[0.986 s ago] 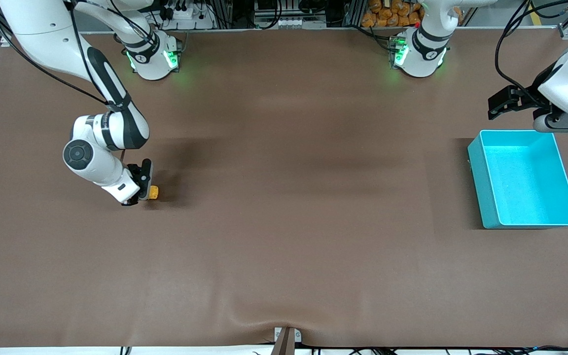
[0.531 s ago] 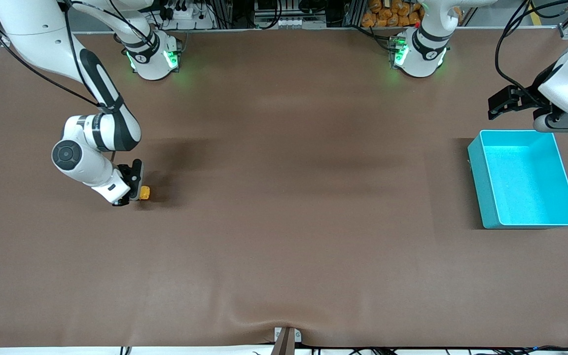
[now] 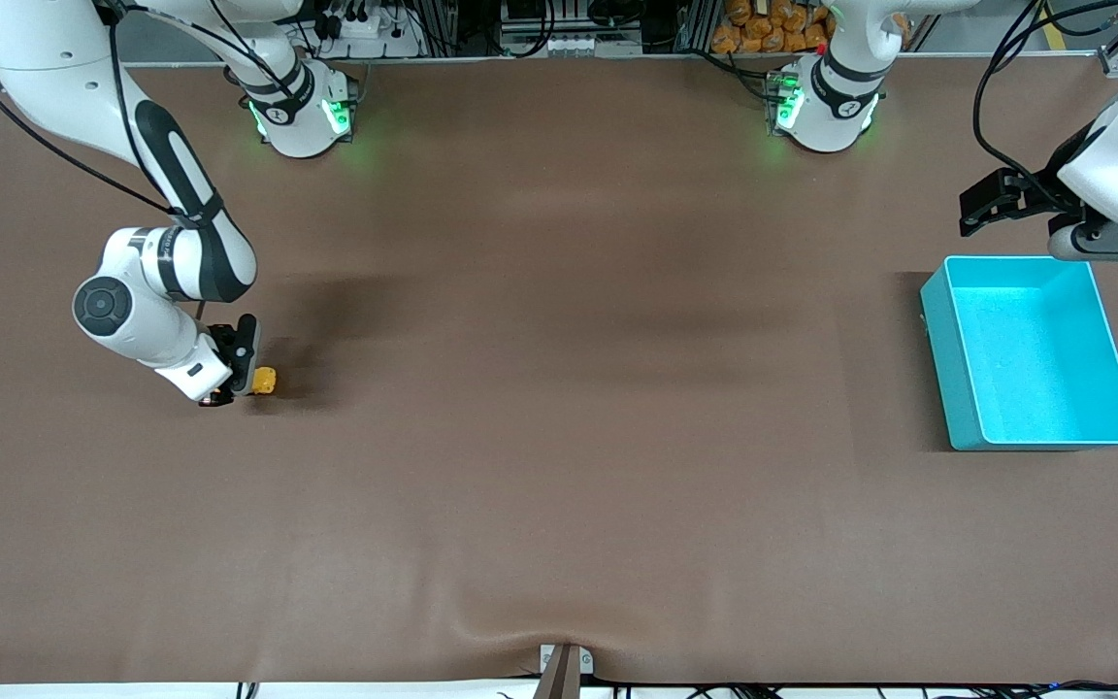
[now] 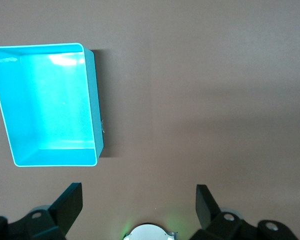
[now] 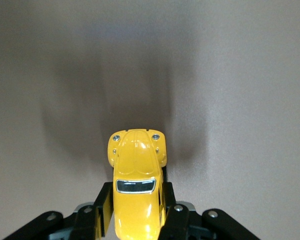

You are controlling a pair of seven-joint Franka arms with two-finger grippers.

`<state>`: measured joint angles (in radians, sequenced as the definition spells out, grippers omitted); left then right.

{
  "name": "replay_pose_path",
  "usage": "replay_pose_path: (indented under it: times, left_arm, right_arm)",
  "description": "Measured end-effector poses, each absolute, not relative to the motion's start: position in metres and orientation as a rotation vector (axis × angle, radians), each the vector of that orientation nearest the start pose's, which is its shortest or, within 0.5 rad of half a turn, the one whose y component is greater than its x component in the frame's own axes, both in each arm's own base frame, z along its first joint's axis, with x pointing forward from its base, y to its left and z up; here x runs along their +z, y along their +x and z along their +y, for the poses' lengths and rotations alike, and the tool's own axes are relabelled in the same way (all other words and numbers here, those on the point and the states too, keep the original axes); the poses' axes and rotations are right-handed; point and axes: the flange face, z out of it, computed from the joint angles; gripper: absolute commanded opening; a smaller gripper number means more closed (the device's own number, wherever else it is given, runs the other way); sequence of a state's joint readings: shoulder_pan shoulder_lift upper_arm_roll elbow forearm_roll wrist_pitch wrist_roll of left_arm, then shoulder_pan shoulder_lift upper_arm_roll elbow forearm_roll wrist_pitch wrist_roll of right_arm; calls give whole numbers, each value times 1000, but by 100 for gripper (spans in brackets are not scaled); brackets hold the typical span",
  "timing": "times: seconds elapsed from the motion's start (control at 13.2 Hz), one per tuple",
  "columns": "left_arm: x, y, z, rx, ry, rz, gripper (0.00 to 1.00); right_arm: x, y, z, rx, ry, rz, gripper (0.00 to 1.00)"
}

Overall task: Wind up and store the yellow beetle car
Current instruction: 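Drag the car backward along the table with the right gripper to wind it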

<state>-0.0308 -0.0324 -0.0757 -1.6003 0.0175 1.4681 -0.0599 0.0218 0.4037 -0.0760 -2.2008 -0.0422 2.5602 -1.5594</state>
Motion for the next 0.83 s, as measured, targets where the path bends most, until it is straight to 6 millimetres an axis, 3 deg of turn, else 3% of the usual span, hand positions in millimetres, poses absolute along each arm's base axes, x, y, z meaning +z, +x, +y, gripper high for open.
replay_pose_path:
  times: [0.38, 0.83]
  left_arm:
    - [620, 530, -53, 151, -3110, 63, 100]
    - [620, 531, -49, 150, -3110, 53, 100]
  right_arm:
    - [193, 550, -41, 106, -2246, -2200, 25]
    - [193, 553, -72, 110, -2224, -2217, 26]
